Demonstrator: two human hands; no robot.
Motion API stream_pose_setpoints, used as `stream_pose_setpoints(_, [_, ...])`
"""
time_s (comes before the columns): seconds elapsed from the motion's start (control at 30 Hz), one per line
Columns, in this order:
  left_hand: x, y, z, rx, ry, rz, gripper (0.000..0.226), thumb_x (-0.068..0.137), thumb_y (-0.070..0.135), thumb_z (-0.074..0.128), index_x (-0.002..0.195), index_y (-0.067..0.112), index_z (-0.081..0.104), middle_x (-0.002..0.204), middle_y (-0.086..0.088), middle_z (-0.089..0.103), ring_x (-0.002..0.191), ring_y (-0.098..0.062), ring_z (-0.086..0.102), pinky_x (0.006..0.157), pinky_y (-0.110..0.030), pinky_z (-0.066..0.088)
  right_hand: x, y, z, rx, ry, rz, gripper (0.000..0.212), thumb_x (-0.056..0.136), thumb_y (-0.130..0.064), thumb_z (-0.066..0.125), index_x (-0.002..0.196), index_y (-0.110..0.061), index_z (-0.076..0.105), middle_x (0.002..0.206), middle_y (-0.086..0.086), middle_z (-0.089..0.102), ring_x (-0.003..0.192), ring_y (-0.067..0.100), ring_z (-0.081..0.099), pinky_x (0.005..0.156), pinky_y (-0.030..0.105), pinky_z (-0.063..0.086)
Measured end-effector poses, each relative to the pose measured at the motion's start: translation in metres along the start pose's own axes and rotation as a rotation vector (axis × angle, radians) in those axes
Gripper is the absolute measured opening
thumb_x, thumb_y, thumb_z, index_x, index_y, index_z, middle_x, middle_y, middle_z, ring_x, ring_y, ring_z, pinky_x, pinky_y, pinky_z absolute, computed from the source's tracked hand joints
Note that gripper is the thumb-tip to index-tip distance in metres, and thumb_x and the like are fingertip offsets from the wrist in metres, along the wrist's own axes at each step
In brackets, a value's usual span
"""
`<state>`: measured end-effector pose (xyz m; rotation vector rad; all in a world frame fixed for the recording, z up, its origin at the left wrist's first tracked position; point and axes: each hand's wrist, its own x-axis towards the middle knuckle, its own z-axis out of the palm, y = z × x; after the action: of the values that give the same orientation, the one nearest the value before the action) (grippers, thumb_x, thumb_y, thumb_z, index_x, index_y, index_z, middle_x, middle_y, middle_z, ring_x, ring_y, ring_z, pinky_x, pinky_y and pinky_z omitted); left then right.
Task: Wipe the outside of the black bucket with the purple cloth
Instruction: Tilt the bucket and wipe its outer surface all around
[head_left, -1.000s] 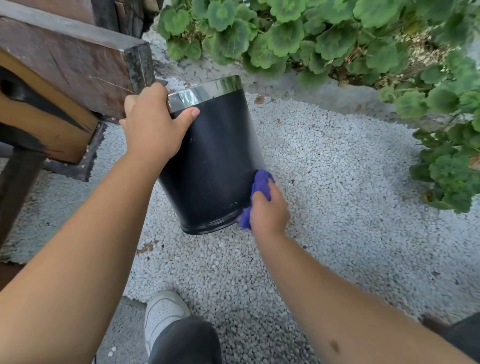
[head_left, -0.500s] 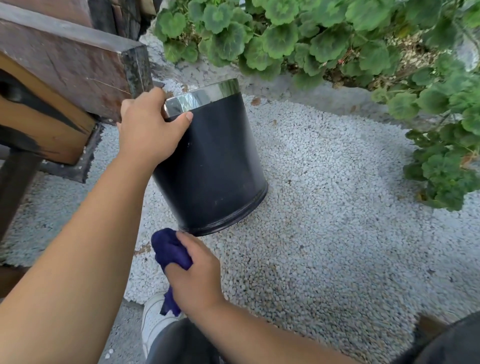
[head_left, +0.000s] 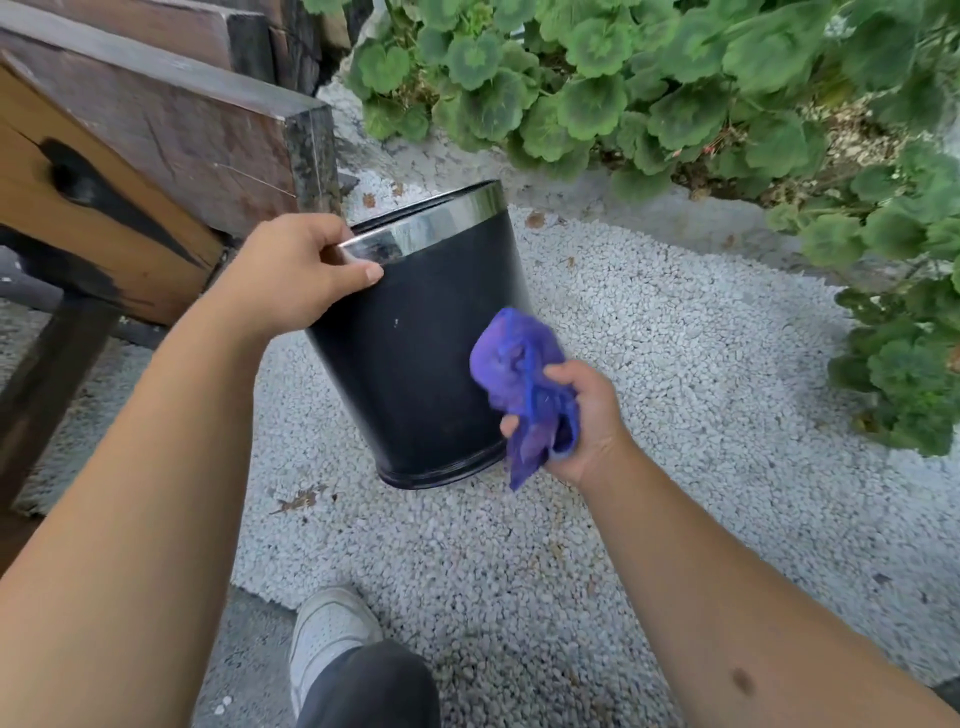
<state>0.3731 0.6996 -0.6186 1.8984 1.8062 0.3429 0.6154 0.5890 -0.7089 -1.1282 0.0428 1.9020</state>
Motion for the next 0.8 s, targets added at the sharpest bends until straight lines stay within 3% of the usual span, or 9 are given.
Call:
stream_pose_setpoints(0.13, [-0.019, 0.001, 0.005, -0.016, 0.027, 0.08, 0.019, 0.08, 0.024, 0.081, 0.071, 0.022, 0.064, 0.077, 0.0, 0.067, 0.073, -0.016, 0.06, 0.065, -0.024, 0.045, 0.013, -0.032, 0.003, 0.183, 0.06, -0.203, 0.011, 0.076, -0.023, 0.055, 0.072, -0.016, 0.063, 0.063, 0.004, 0.061, 0.047, 0.022, 0.053, 0.048, 0.028, 0.045])
stream_pose_setpoints(0.2, [-0.029, 0.003, 0.008, -0.08, 0.021, 0.165, 0.013, 0.076, 0.013, 0.083, 0.077, 0.014, 0.069, 0.094, -0.005, 0.072, 0.103, -0.016, 0.063, 0.085, -0.009, 0.042, 0.018, -0.049, 0.001, 0.257, 0.063, -0.266, 0.027, 0.085, -0.031, 0.056, 0.067, -0.016, 0.071, 0.067, 0.004, 0.066, 0.05, 0.023, 0.06, 0.049, 0.029, 0.048])
stream_pose_setpoints(0.27, [-0.034, 0.005, 0.009, -0.083, -0.022, 0.298, 0.014, 0.075, 0.006, 0.083, 0.077, 0.011, 0.07, 0.093, 0.003, 0.069, 0.128, -0.013, 0.05, 0.099, -0.005, 0.032, 0.021, -0.067, -0.003, 0.289, 0.028, -0.327, 0.03, 0.087, -0.038, 0.058, 0.075, -0.016, 0.076, 0.078, 0.005, 0.071, 0.062, 0.024, 0.068, 0.057, 0.03, 0.053])
stream_pose_setpoints(0.4, [-0.035, -0.002, 0.005, -0.067, -0.176, 0.4, 0.014, 0.078, 0.017, 0.081, 0.075, 0.012, 0.069, 0.132, 0.001, 0.054, 0.148, -0.023, 0.017, 0.12, -0.041, 0.014, 0.028, -0.107, -0.013, 0.097, 0.072, -0.34, 0.031, 0.086, -0.05, 0.058, 0.09, -0.022, 0.071, 0.088, 0.001, 0.07, 0.074, 0.02, 0.063, 0.068, 0.029, 0.047])
stream_pose_setpoints(0.5, [-0.048, -0.01, 0.014, -0.281, -0.042, 0.251, 0.016, 0.085, 0.029, 0.061, 0.099, 0.022, 0.065, 0.154, 0.002, 0.026, 0.151, -0.017, 0.006, 0.115, -0.02, 0.009, 0.033, -0.125, -0.006, -0.077, 0.045, -0.309, 0.031, 0.093, -0.049, 0.055, 0.093, -0.021, 0.068, 0.087, 0.002, 0.068, 0.073, 0.017, 0.062, 0.07, 0.028, 0.046])
stream_pose_setpoints(0.6, [-0.06, -0.014, 0.032, -0.592, 0.047, -0.027, 0.069, 0.088, 0.035, 0.054, 0.15, 0.024, 0.025, 0.16, 0.006, 0.013, 0.147, -0.008, 0.017, 0.119, -0.021, 0.017, 0.04, -0.127, 0.012, -0.25, -0.078, -0.345, 0.02, 0.094, -0.032, 0.057, 0.108, -0.017, 0.056, 0.086, 0.005, 0.063, 0.068, 0.018, 0.063, 0.059, 0.027, 0.051])
stream_pose_setpoints(0.67, [-0.059, -0.016, 0.038, -0.772, 0.008, -0.217, 0.085, 0.086, 0.038, 0.057, 0.155, 0.029, 0.008, 0.157, 0.009, 0.027, 0.139, -0.007, 0.035, 0.114, -0.032, 0.033, 0.043, -0.123, 0.02, -0.426, -0.105, -0.389, 0.025, 0.092, -0.022, 0.061, 0.115, -0.017, 0.053, 0.09, 0.005, 0.066, 0.069, 0.019, 0.066, 0.053, 0.029, 0.053])
stream_pose_setpoints(0.73, [-0.056, -0.019, 0.036, -0.898, -0.048, -0.374, 0.075, 0.084, 0.031, 0.06, 0.148, 0.039, 0.021, 0.14, 0.008, 0.05, 0.117, -0.01, 0.056, 0.09, -0.035, 0.05, 0.043, -0.12, 0.022, -0.623, -0.057, -0.375, 0.036, 0.088, -0.019, 0.069, 0.121, -0.018, 0.056, 0.101, 0.006, 0.07, 0.078, 0.021, 0.069, 0.059, 0.034, 0.056])
stream_pose_setpoints(0.8, [-0.053, -0.02, 0.029, -0.83, -0.105, -0.486, 0.066, 0.083, 0.034, 0.06, 0.139, 0.047, 0.029, 0.121, 0.014, 0.057, 0.103, -0.013, 0.059, 0.069, -0.035, 0.054, 0.042, -0.123, 0.022, -0.741, 0.001, -0.302, 0.045, 0.082, -0.02, 0.076, 0.122, -0.021, 0.058, 0.111, 0.011, 0.071, 0.087, 0.025, 0.071, 0.068, 0.039, 0.057])
